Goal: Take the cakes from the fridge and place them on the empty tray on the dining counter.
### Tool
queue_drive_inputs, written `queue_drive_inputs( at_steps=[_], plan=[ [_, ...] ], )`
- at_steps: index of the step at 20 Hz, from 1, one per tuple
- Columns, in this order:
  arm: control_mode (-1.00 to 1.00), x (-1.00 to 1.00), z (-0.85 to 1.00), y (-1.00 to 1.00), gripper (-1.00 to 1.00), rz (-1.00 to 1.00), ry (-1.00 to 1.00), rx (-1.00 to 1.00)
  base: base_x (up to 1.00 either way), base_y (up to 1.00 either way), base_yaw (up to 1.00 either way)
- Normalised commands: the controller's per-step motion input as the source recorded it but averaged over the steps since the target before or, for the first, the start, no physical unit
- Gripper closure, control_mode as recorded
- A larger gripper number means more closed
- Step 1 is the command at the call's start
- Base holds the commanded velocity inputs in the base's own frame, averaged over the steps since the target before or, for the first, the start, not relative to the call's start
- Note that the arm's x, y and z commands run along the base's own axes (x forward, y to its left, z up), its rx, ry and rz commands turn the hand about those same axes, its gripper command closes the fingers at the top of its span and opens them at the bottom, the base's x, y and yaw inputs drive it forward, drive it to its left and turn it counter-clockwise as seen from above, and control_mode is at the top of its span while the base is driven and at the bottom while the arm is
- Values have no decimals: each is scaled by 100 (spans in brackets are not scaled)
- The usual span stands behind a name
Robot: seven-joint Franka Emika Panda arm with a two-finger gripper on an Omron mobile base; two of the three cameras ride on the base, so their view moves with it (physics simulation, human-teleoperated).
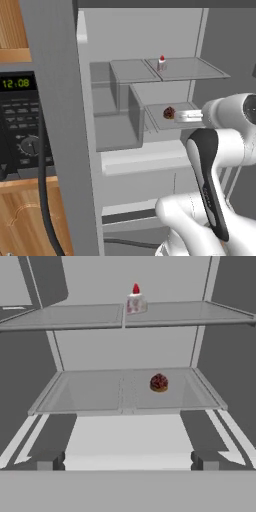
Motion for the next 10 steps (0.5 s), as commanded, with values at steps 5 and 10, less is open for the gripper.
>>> queue_drive_inputs(
  at_steps=[5,10],
  plan=[
    [100,0,0,0,-100,0,0,0,100,0,1],
    [-100,0,0,0,-100,0,0,0,40,0,0]
  ],
)
